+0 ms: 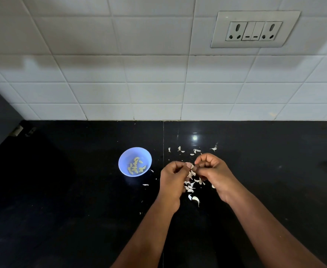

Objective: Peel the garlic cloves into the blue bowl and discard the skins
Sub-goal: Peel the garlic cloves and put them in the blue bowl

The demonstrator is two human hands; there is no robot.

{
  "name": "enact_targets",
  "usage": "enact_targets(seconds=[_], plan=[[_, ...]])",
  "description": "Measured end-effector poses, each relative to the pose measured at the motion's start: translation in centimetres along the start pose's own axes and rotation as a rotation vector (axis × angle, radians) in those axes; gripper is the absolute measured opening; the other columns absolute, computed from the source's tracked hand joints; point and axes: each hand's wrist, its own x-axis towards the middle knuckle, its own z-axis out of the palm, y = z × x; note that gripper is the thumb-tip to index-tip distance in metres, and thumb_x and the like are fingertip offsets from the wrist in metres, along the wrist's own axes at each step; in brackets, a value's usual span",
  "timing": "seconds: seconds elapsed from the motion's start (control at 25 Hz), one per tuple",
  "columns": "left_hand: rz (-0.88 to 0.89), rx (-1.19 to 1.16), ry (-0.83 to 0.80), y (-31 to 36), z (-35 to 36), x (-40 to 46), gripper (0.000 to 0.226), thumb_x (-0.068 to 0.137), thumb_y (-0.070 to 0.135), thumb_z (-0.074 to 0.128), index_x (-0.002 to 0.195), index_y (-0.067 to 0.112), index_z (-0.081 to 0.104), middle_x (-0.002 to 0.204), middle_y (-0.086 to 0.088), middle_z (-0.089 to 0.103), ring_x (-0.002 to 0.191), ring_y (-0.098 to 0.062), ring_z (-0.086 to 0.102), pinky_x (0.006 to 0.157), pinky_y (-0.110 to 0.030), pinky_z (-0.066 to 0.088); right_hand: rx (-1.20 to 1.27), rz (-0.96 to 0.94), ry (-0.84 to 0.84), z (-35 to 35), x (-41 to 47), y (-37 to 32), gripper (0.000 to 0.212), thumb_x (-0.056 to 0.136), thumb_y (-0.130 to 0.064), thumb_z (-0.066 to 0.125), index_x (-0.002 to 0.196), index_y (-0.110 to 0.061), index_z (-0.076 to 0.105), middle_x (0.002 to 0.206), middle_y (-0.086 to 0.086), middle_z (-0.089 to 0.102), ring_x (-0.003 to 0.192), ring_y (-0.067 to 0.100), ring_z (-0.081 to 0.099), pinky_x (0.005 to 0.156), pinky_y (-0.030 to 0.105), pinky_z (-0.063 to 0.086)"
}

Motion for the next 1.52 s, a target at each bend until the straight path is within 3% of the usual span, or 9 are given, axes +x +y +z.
enact_targets(seconds=[0.08, 0.16, 0.32, 0.48, 0.68, 0.8, 1.04, 1.24, 1.52], plan=[[0.259, 0.513, 0.134, -0.4, 0.1, -0.3, 0.010, 0.097, 0.039, 0.071, 0.094, 0.030, 0.071, 0.092, 0.017, 0.072, 0.082, -0.002, 0.066, 0.068, -0.027, 0.052, -0.176, -0.043, 0.101, 0.4, 0.2, 0.4, 0.023, 0.086, 0.003, 0.073, 0.082, -0.019, 0.068, 0.068, -0.008, 0.060, 0.062, 0.005, 0.052, 0.064, 0.027, 0.045], [0.391, 0.787, 0.173, -0.5, 0.4, -0.8, 0.009, 0.099, 0.042, 0.066, 0.099, 0.032, 0.065, 0.101, 0.019, 0.067, 0.089, -0.001, 0.063, 0.072, -0.031, 0.052, -0.362, -0.112, 0.158, 0.7, 0.3, 0.8, 0.023, 0.084, -0.001, 0.071, 0.080, -0.023, 0.065, 0.071, -0.011, 0.064, 0.062, 0.006, 0.054, 0.064, 0.028, 0.046], [0.285, 0.452, 0.232, -1.0, 0.3, 0.2, 0.005, 0.098, 0.035, 0.069, 0.096, 0.032, 0.066, 0.093, 0.017, 0.071, 0.087, -0.001, 0.067, 0.078, -0.035, 0.057, -0.465, -0.213, 0.168, 0.8, 0.4, 1.1, 0.023, 0.089, -0.009, 0.073, 0.091, -0.032, 0.069, 0.085, -0.011, 0.072, 0.076, 0.008, 0.066, 0.070, 0.027, 0.053], [0.286, 0.227, 0.259, -0.4, -0.8, 1.1, 0.011, 0.095, 0.023, 0.075, 0.091, 0.030, 0.067, 0.086, 0.010, 0.074, 0.079, -0.013, 0.072, 0.076, -0.034, 0.059, -0.454, -0.296, 0.198, 0.4, 0.8, 0.8, 0.018, 0.093, -0.012, 0.074, 0.093, -0.029, 0.076, 0.089, -0.016, 0.075, 0.083, -0.002, 0.069, 0.070, 0.011, 0.049], [0.337, 0.127, 0.318, 2.6, -2.7, 1.9, 0.005, 0.096, 0.026, 0.075, 0.096, 0.028, 0.071, 0.087, 0.012, 0.076, 0.080, -0.011, 0.071, 0.070, -0.030, 0.056, -0.800, -0.235, 0.191, 0.2, 0.9, -0.2, 0.009, 0.094, -0.032, 0.071, 0.101, -0.037, 0.070, 0.094, -0.022, 0.071, 0.084, 0.002, 0.065, 0.077, 0.031, 0.053], [0.396, 0.348, 0.433, 4.5, -5.5, 2.2, 0.002, 0.096, 0.028, 0.074, 0.095, 0.027, 0.073, 0.090, 0.014, 0.072, 0.081, -0.004, 0.068, 0.068, -0.012, 0.048, -1.030, -0.061, -0.014, 0.1, 0.6, 0.1, 0.009, 0.089, -0.034, 0.070, 0.094, -0.039, 0.064, 0.099, -0.018, 0.067, 0.094, 0.008, 0.065, 0.081, 0.031, 0.051], [0.473, 1.023, 0.758, 3.3, -11.4, 4.0, 0.013, 0.088, 0.015, 0.077, 0.098, 0.020, 0.083, 0.095, -0.007, 0.071, 0.093, -0.035, 0.062, 0.073, -0.042, 0.042, -1.163, 0.131, -0.188, 0.7, -0.2, 1.8, 0.017, 0.079, -0.043, 0.082, 0.085, -0.032, 0.070, 0.091, -0.016, 0.073, 0.088, 0.007, 0.068, 0.081, 0.030, 0.053], [0.332, 1.251, 0.740, 2.3, -13.4, 4.8, 0.019, 0.101, 0.018, 0.063, 0.102, 0.017, 0.082, 0.091, -0.009, 0.070, 0.094, -0.033, 0.060, 0.085, -0.045, 0.037, -1.154, 0.143, -0.281, 0.5, -0.3, 1.9, 0.027, 0.076, -0.049, 0.085, 0.087, -0.028, 0.072, 0.086, -0.013, 0.073, 0.081, 0.004, 0.067, 0.069, 0.025, 0.047], [0.356, 1.408, 0.668, 1.1, -13.7, 5.0, 0.028, 0.100, 0.015, 0.059, 0.112, 0.028, 0.081, 0.079, 0.002, 0.061, 0.085, -0.021, 0.047, 0.087, -0.041, 0.025, -1.093, 0.116, -0.206, 1.1, -0.3, 2.5, 0.014, 0.095, -0.026, 0.064, 0.084, -0.030, 0.073, 0.091, -0.012, 0.076, 0.087, 0.011, 0.070, 0.082, 0.033, 0.058]])
